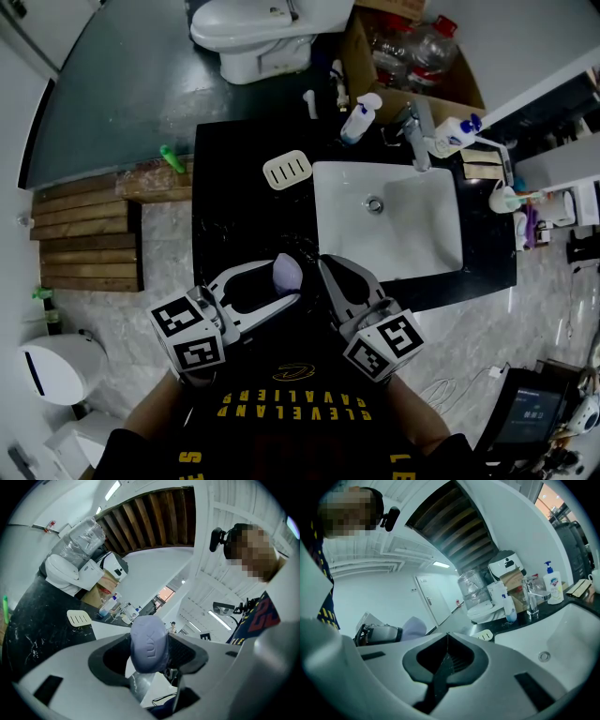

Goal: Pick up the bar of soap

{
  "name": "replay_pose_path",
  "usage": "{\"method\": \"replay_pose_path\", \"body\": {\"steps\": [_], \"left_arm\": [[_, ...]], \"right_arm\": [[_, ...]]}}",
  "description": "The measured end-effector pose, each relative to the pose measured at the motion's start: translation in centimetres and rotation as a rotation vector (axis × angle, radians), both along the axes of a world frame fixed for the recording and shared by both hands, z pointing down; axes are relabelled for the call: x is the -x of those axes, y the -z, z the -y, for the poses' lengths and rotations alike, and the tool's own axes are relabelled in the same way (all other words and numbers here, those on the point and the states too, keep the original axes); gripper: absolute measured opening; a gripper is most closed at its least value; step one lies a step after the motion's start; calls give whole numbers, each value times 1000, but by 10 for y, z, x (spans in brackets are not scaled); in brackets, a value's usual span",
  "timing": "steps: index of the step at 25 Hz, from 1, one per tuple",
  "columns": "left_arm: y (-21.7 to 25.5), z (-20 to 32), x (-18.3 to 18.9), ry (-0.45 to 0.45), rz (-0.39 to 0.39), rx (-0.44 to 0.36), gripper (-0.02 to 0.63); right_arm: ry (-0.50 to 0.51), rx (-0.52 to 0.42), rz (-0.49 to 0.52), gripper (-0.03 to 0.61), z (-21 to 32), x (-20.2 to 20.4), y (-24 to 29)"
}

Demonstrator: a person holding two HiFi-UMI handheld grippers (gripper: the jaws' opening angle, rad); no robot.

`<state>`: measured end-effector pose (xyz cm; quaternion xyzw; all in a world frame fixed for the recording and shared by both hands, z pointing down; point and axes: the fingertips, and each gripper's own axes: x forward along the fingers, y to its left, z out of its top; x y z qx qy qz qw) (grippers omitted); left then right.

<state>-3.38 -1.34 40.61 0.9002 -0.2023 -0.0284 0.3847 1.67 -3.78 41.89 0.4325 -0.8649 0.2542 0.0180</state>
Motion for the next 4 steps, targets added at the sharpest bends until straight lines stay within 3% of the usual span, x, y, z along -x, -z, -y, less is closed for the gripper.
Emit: {"method": "replay_pose_path", "body": {"steps": [4], "left_arm": [[1, 0, 0, -3, -1, 0, 264]], "right_arm": [[-2, 2, 2, 17, 0, 0, 1]]}}
